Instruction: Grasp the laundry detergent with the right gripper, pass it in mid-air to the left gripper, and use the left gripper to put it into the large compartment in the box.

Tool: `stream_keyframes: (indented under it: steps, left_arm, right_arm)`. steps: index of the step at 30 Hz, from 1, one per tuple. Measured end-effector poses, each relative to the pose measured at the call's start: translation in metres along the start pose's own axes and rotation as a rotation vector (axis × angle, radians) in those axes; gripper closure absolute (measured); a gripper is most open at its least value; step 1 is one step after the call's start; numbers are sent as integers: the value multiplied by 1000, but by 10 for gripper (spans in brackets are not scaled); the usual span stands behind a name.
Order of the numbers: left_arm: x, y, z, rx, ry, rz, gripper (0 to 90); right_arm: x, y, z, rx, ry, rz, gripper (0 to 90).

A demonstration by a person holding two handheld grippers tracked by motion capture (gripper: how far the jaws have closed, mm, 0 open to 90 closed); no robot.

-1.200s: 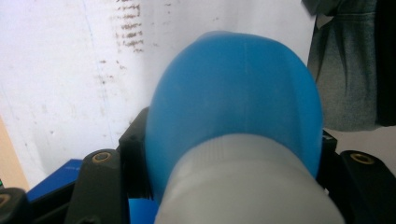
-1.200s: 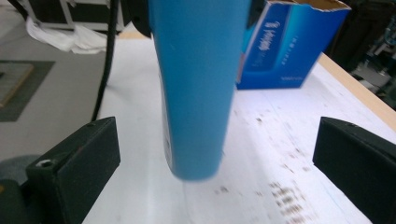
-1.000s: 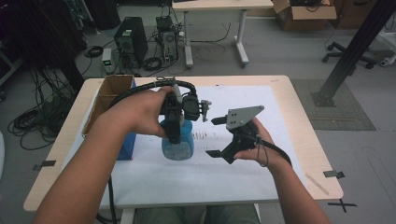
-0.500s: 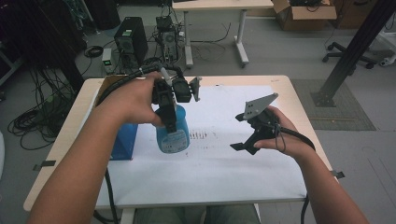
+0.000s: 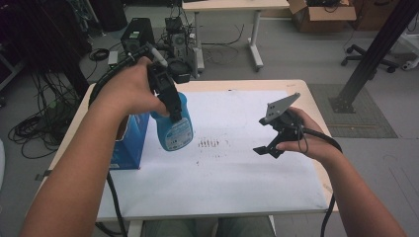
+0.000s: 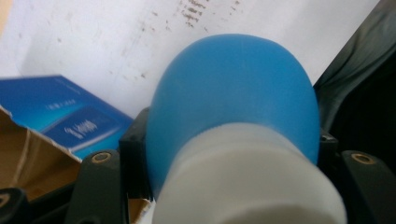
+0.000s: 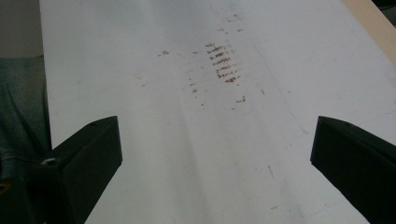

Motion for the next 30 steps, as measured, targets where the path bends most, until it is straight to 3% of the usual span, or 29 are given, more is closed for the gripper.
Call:
stream_keyframes:
  steps: [4, 12, 20, 30]
  left_arm:
    - [2, -12, -8, 6, -82, 18, 381]
    - [8, -36, -29, -71, -211, 14, 381]
    - [13, -53, -46, -42, -363, 15, 380]
    - [28, -79, -72, -85, -566, 24, 379]
  right_arm:
    - [2, 0, 3, -2, 6, -12, 25]
    - [4, -5, 6, 9, 1, -14, 25]
    - [7, -8, 9, 13, 4, -17, 26]
    - [6, -6, 12, 5, 7, -25, 26]
Point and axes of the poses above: each handheld gripper's, and its own axes: y roughly forward along the jaws, x roughly out of its underside, z roughly to its right, the point moved 8 cm from there along y, roughly forward along the jaws, and after that the axes turned 1 degree about -y, right-handed, at the moved point
